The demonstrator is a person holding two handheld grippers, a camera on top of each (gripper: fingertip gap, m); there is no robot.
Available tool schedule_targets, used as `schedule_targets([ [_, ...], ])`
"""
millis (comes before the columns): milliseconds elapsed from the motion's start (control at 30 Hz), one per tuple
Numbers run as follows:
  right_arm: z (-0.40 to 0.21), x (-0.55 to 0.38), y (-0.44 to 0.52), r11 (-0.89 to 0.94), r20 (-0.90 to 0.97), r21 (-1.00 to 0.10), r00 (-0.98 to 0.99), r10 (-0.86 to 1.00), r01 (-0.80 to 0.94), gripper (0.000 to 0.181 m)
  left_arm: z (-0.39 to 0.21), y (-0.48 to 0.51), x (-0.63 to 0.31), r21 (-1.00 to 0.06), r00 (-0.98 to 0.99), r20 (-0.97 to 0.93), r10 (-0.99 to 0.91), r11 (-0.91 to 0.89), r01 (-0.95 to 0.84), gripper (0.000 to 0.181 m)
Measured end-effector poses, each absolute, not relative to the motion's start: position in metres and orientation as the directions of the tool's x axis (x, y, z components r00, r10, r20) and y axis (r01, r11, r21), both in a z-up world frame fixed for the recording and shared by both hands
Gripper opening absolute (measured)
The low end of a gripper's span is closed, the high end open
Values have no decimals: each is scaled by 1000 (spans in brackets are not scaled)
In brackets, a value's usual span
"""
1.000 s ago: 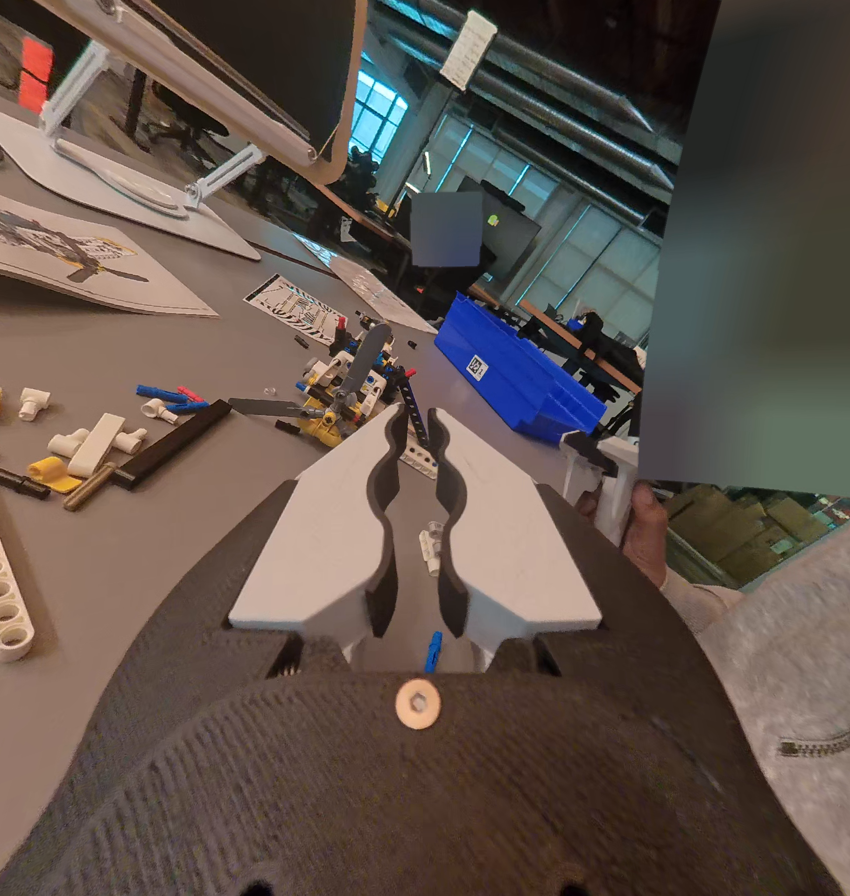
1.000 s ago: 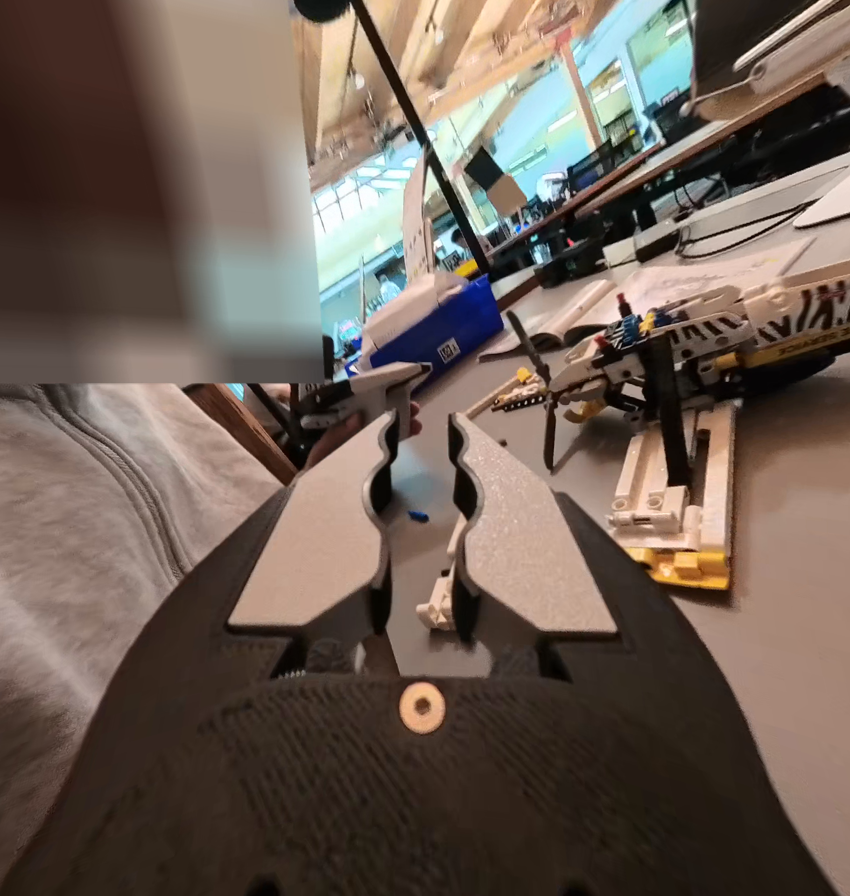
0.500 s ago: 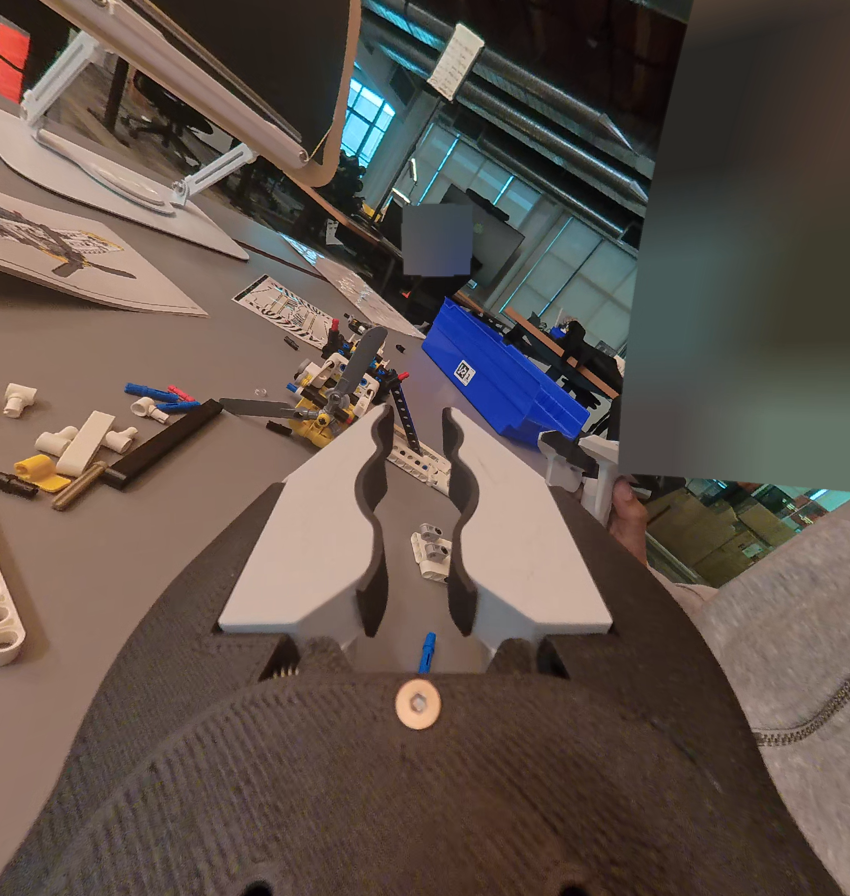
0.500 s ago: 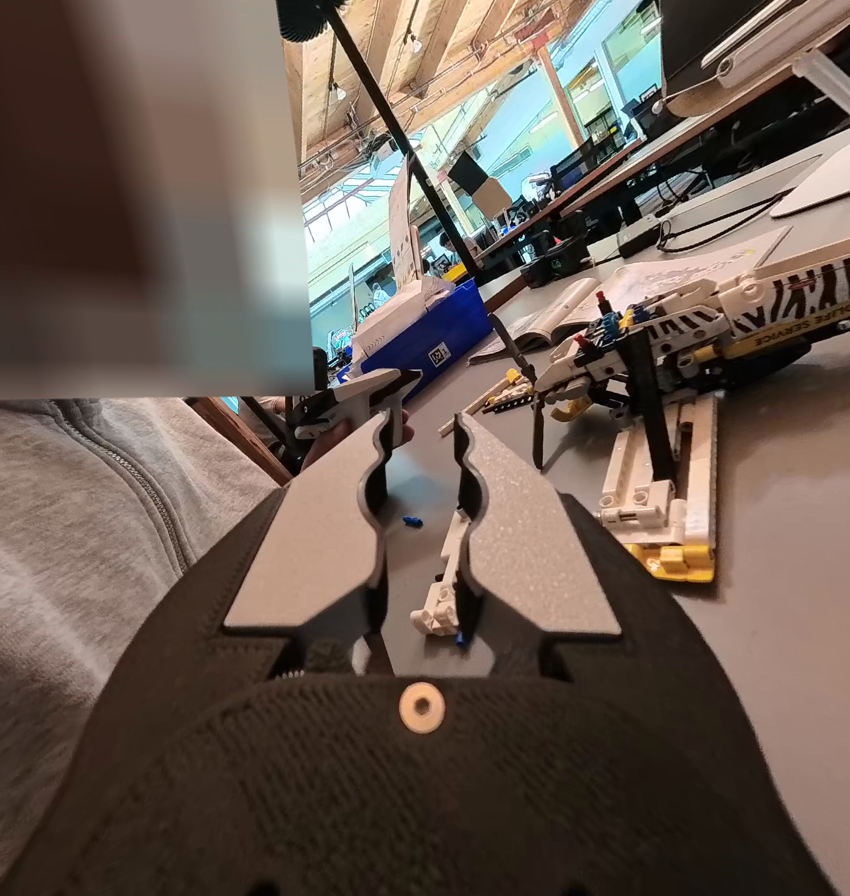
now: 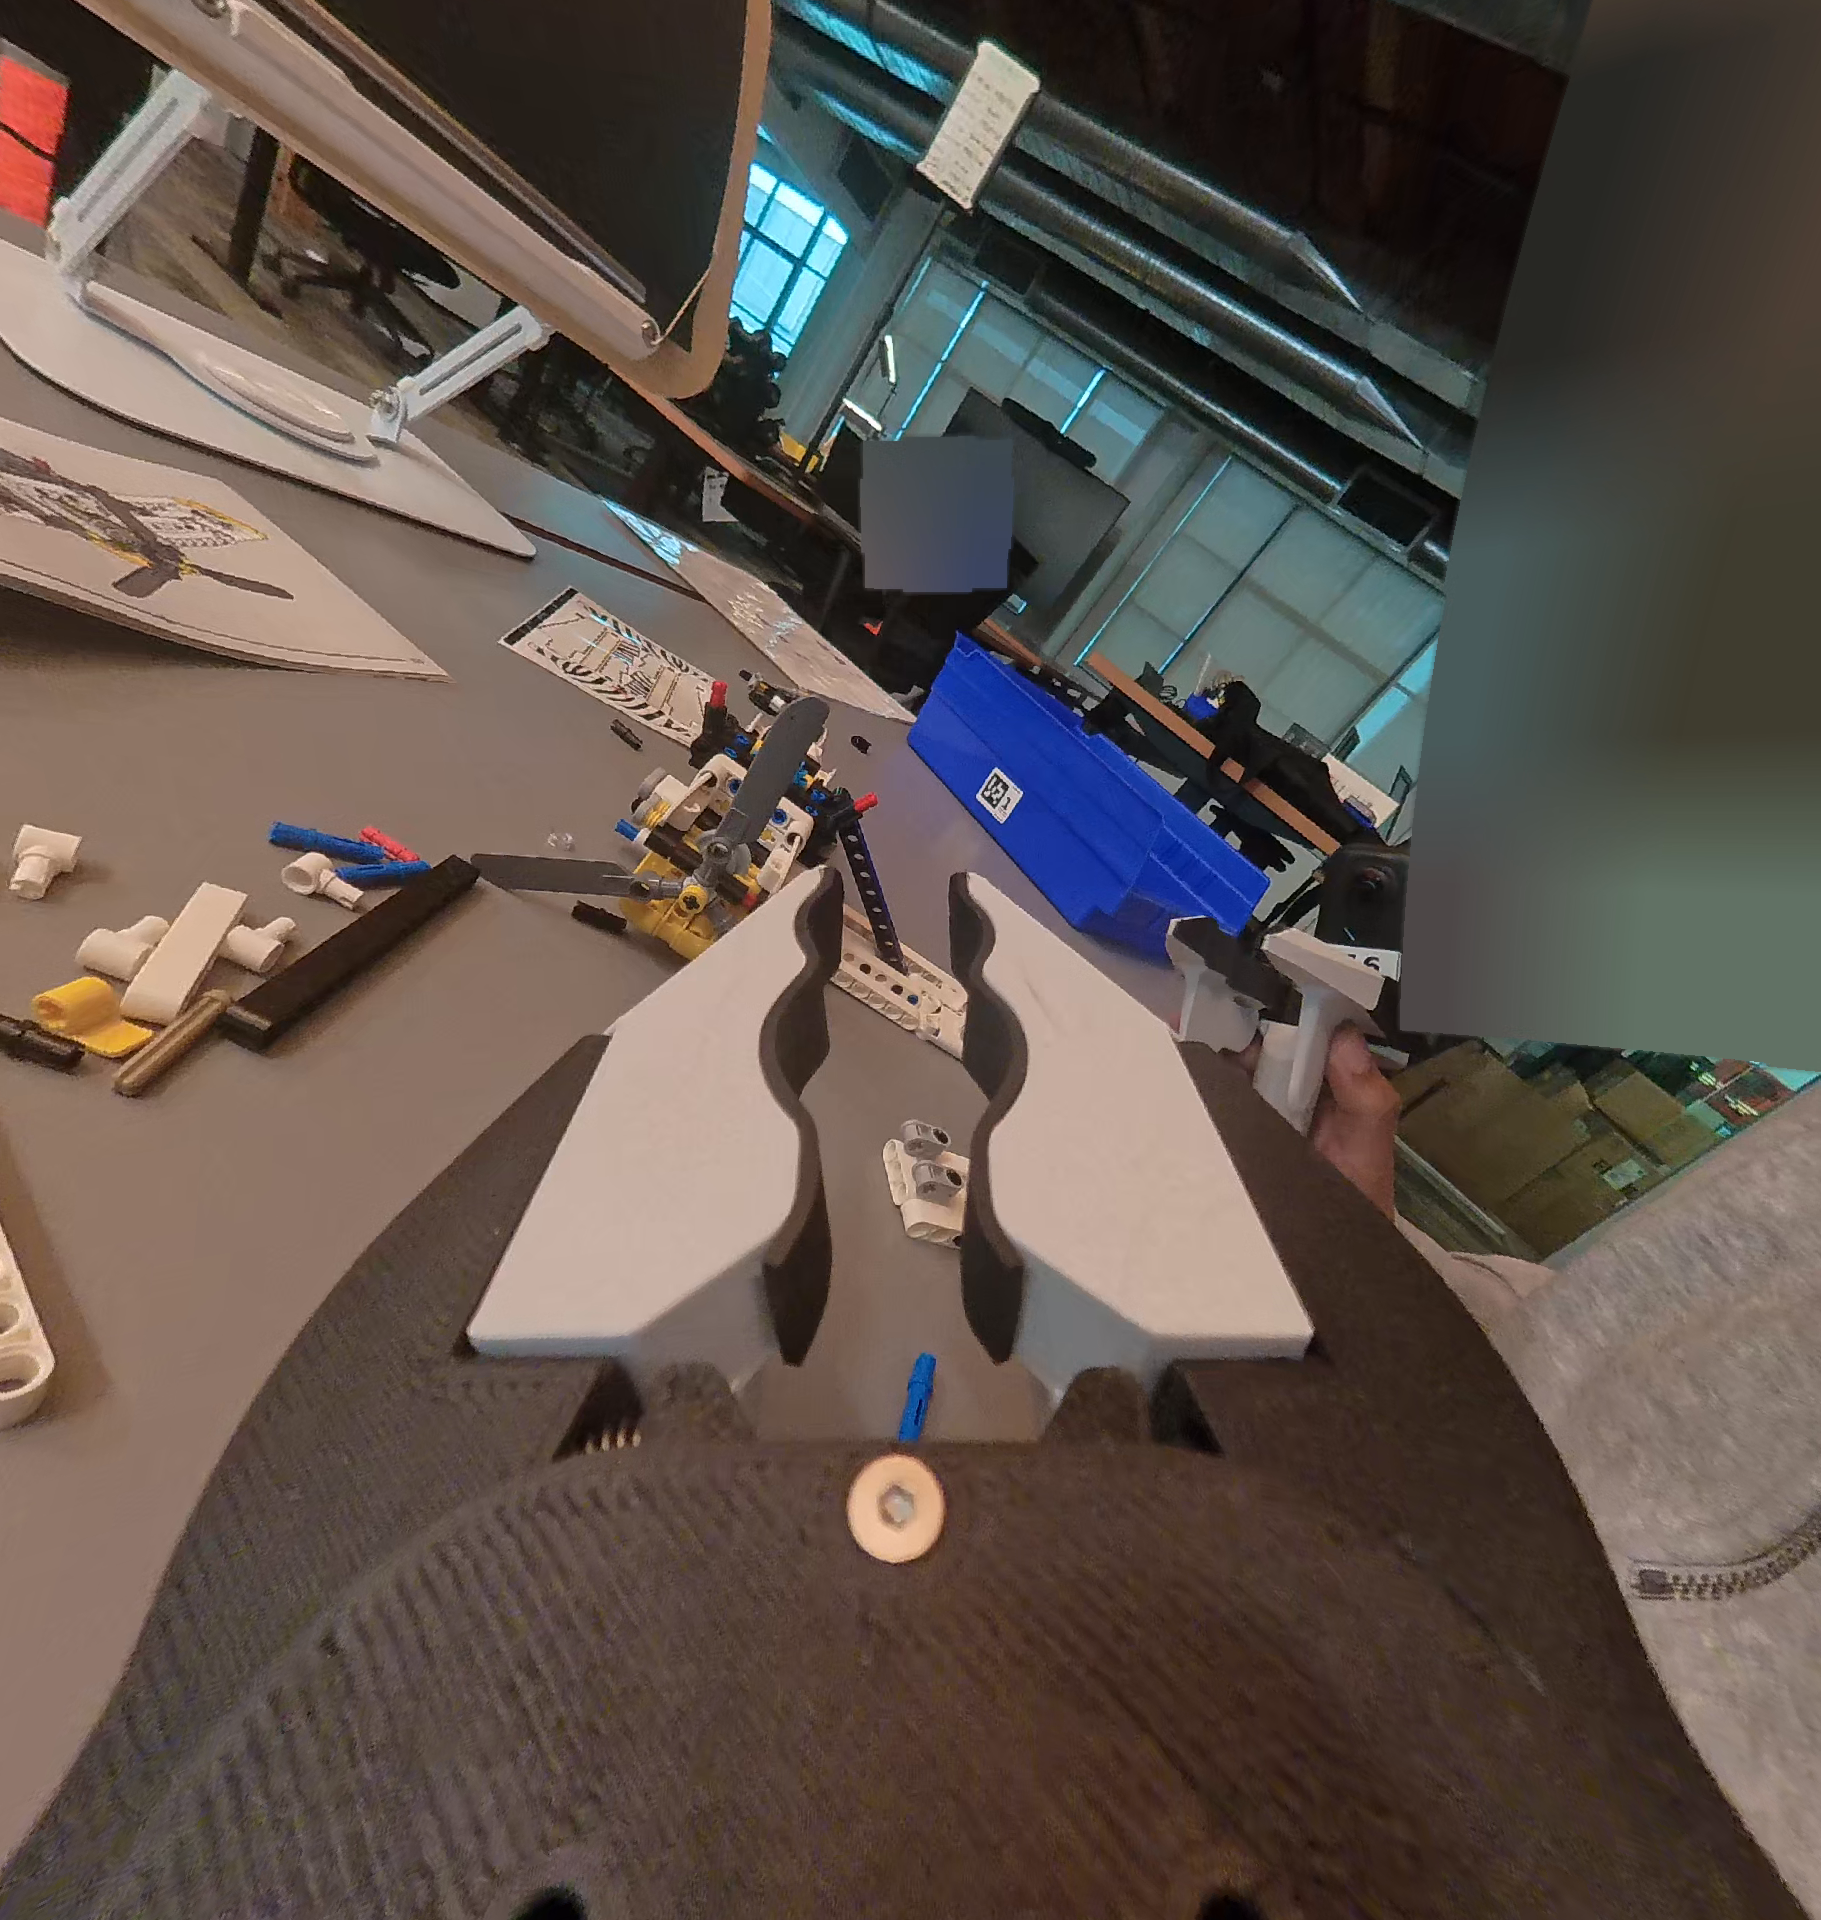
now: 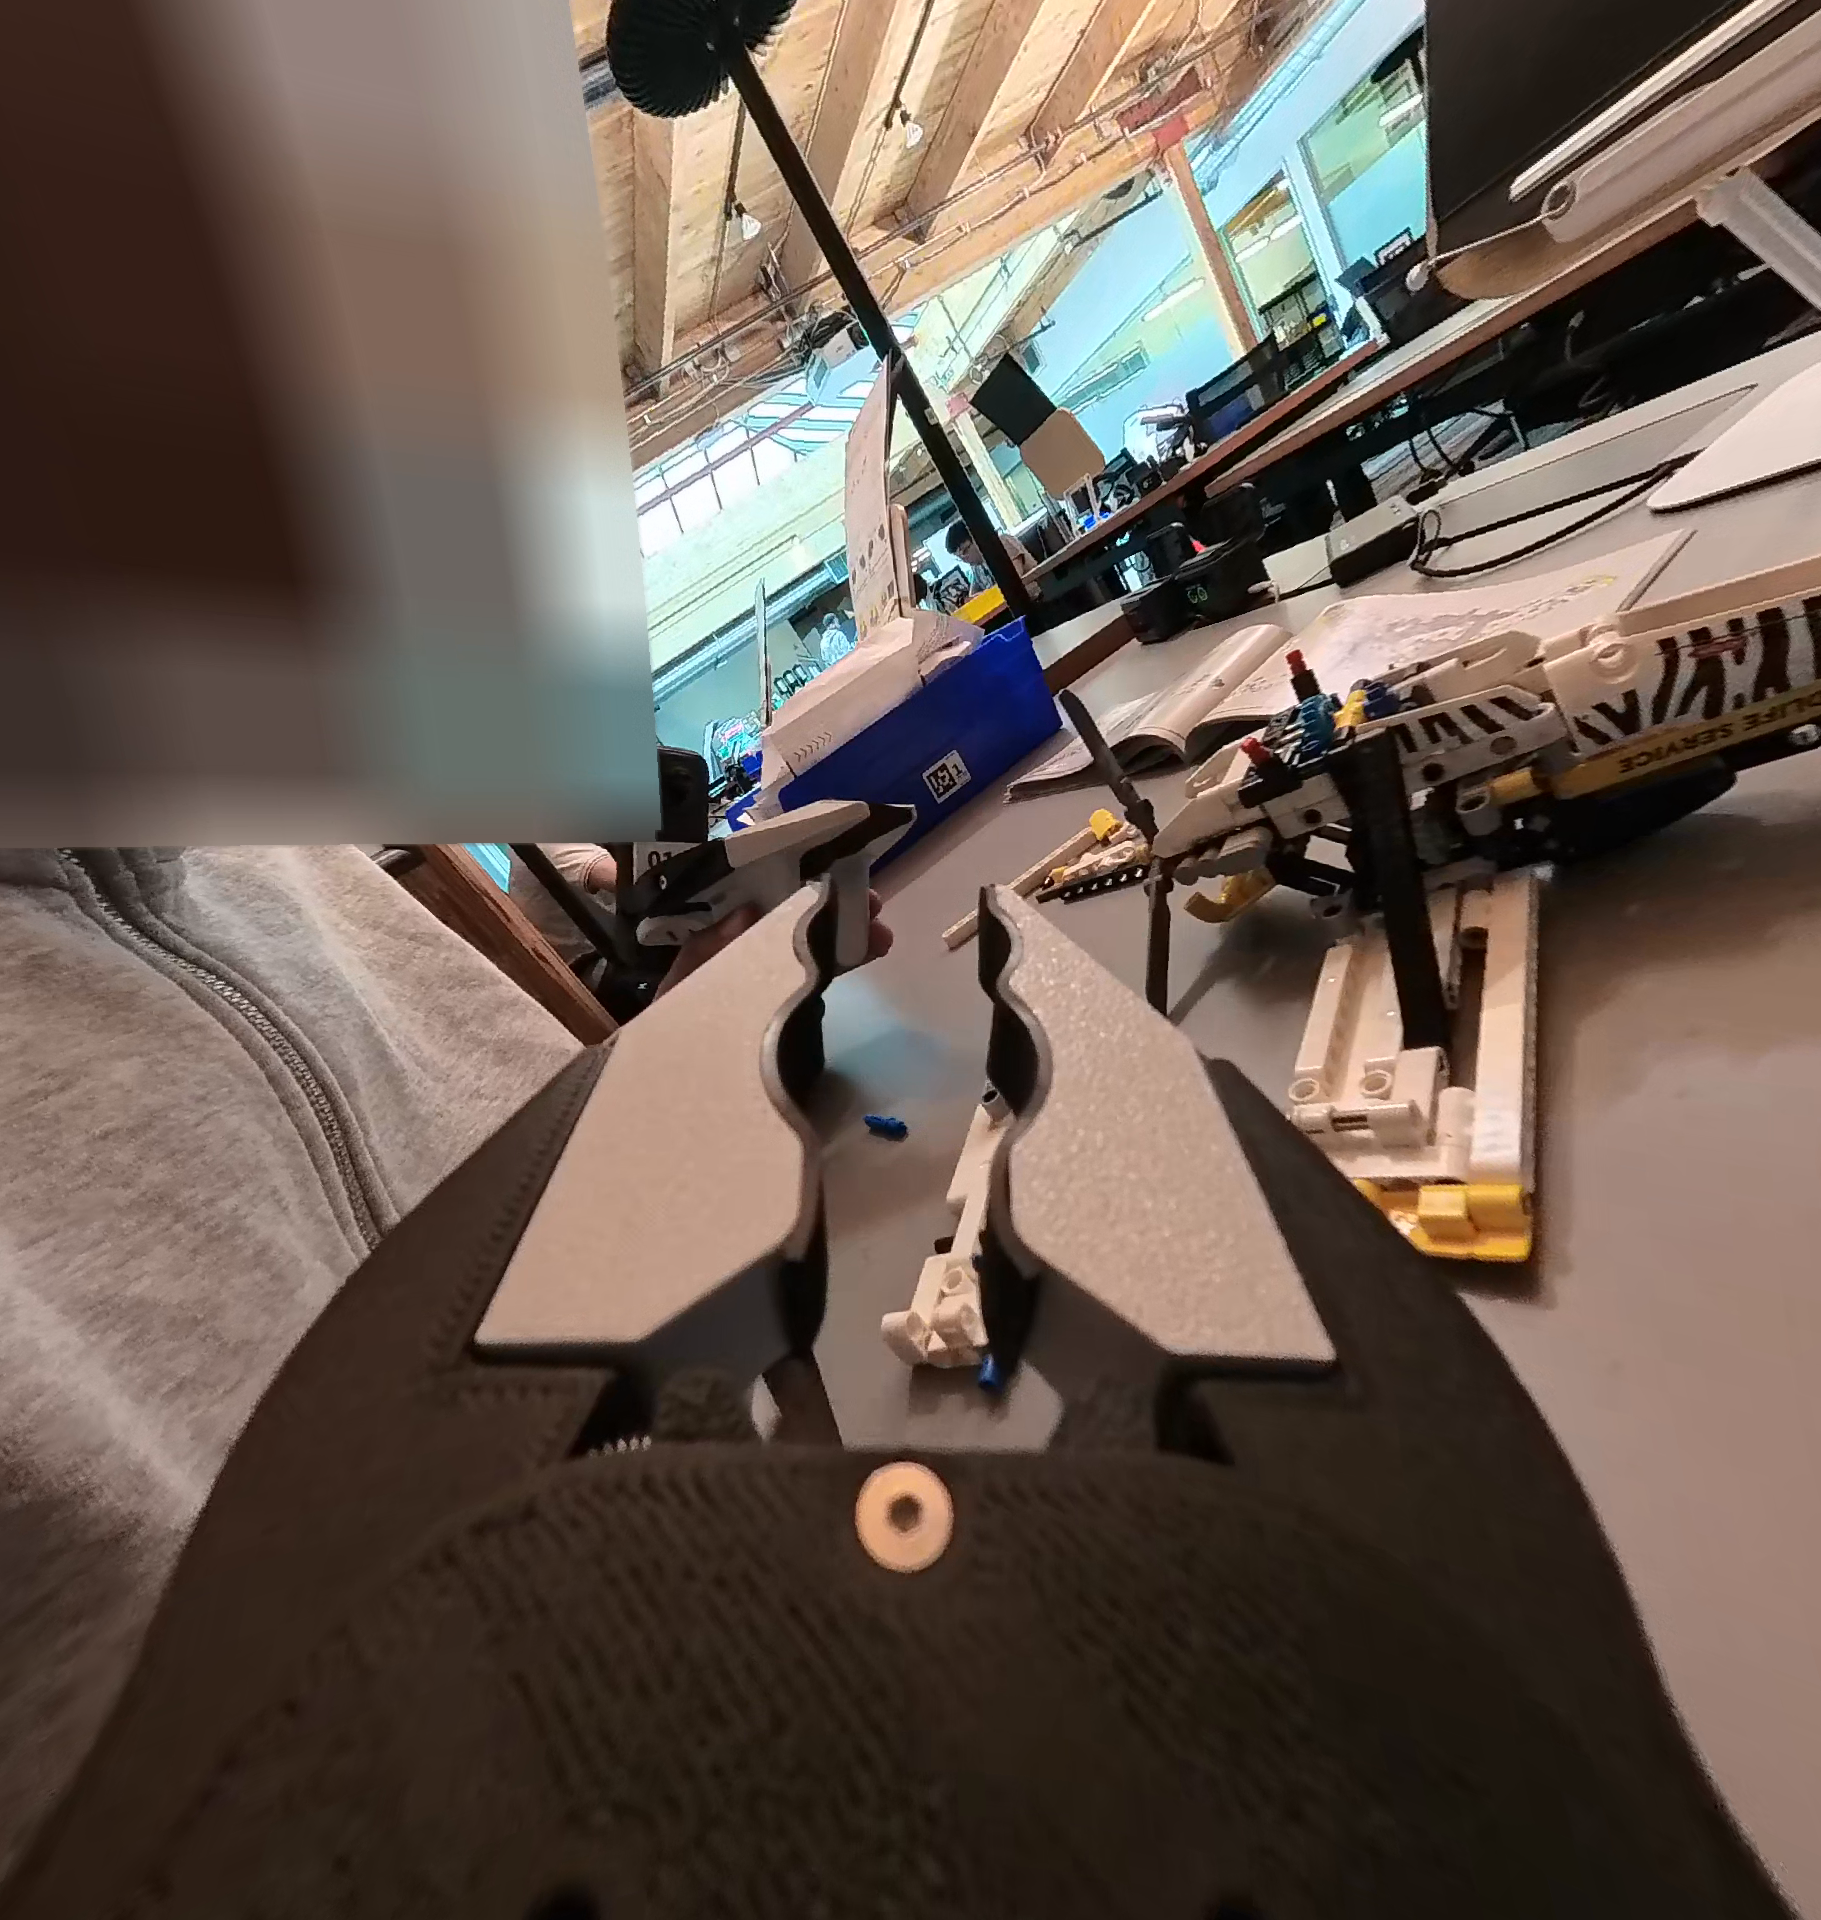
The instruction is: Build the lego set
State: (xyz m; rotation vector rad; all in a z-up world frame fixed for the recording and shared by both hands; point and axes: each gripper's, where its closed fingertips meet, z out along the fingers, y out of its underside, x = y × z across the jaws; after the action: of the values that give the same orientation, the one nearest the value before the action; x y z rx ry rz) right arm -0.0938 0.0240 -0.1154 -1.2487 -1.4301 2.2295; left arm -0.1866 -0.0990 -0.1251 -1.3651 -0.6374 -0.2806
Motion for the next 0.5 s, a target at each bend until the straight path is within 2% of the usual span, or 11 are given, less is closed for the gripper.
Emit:
schedule_targets([
  [500, -114, -93, 23, -506, -535, -827, -620, 574, 244, 25, -125, -99, -186, -816, 801, 574, 169, 205, 541, 19],
])
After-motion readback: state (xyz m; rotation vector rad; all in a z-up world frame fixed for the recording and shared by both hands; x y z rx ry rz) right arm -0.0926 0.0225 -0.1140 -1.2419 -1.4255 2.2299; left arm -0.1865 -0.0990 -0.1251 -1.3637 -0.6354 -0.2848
